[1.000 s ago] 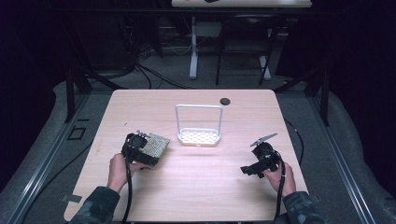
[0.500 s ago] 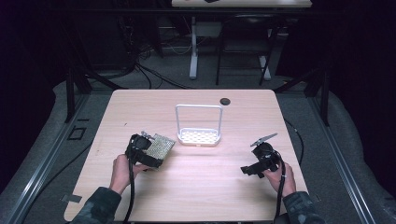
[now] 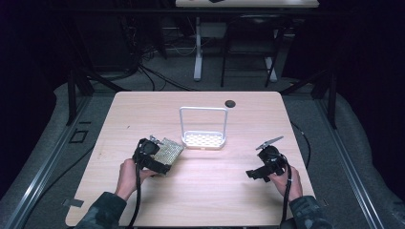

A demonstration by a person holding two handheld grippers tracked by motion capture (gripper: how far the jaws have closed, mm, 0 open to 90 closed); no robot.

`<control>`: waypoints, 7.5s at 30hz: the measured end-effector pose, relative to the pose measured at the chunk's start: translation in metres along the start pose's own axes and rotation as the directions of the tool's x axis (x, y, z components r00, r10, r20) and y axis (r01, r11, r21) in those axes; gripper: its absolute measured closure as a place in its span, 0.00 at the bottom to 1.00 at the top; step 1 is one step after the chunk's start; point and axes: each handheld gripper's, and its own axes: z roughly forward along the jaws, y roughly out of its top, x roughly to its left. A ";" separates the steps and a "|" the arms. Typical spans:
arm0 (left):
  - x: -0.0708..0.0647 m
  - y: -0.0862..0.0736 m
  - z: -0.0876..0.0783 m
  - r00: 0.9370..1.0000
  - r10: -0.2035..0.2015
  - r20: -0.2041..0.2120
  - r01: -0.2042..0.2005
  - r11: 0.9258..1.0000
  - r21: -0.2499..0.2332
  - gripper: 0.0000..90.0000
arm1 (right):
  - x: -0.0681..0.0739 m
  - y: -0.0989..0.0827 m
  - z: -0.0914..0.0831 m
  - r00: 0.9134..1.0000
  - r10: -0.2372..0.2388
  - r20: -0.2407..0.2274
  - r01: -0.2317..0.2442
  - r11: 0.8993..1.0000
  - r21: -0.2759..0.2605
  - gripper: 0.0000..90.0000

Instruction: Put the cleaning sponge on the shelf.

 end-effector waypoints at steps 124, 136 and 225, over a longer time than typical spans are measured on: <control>-0.071 0.096 0.057 0.998 -0.044 -0.052 0.036 0.989 -0.145 0.12 | 0.000 0.000 0.000 1.000 0.003 -0.010 -0.003 1.000 0.002 0.11; -0.079 0.104 0.064 0.991 -0.090 -0.094 0.072 0.981 -0.177 0.12 | 0.000 0.000 0.000 1.000 0.002 -0.010 -0.002 1.000 0.002 0.11; -0.074 0.087 0.001 0.992 0.125 -0.032 -0.128 0.982 -0.139 0.00 | 0.002 -0.001 -0.001 1.000 -0.005 -0.018 0.005 1.000 -0.011 0.10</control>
